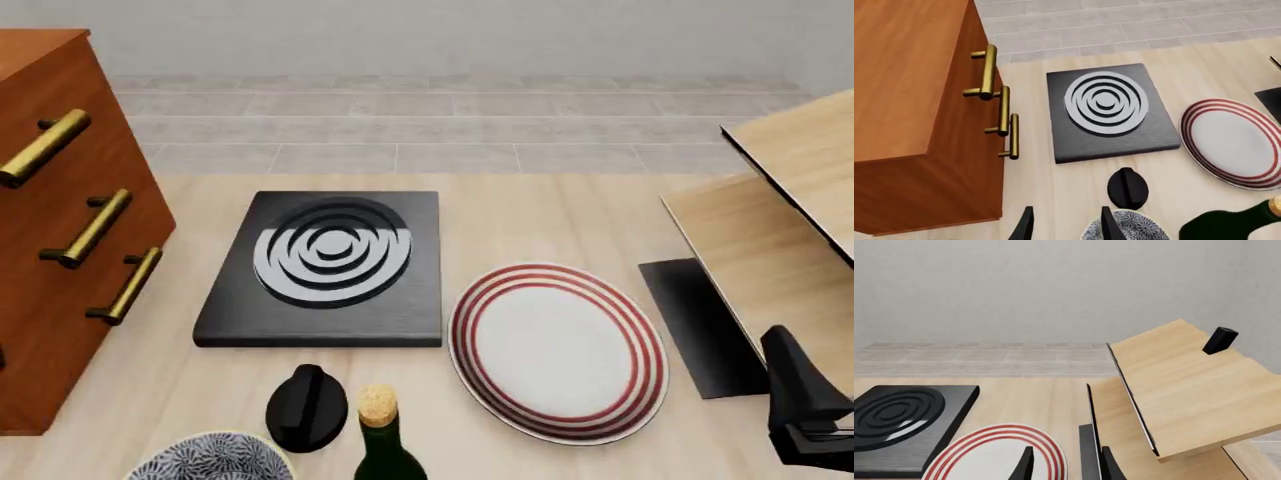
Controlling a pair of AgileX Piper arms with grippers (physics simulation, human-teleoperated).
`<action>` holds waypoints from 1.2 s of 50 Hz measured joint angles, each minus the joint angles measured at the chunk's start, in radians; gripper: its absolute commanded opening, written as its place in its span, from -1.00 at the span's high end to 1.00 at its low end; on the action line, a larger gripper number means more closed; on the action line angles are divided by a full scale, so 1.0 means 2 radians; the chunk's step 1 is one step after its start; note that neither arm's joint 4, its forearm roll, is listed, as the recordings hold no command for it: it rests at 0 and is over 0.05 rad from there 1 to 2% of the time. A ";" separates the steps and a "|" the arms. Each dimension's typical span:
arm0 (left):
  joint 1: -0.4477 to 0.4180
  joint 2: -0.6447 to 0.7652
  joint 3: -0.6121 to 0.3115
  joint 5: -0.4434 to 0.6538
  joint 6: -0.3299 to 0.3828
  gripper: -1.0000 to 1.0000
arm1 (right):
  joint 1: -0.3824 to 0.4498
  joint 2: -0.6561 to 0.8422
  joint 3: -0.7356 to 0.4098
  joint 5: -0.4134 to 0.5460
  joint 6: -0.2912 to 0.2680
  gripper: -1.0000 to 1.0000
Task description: Put the bowl on the top of the cabinet.
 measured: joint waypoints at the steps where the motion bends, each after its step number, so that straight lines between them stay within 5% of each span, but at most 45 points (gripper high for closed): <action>1: -0.001 0.001 0.000 0.001 -0.001 -1.00 | 0.000 0.000 0.000 0.000 0.000 -1.00; 60: -0.066 0.046 0.017 0.048 -0.049 -1.00 | 0.000 0.000 0.000 0.000 0.000 -1.00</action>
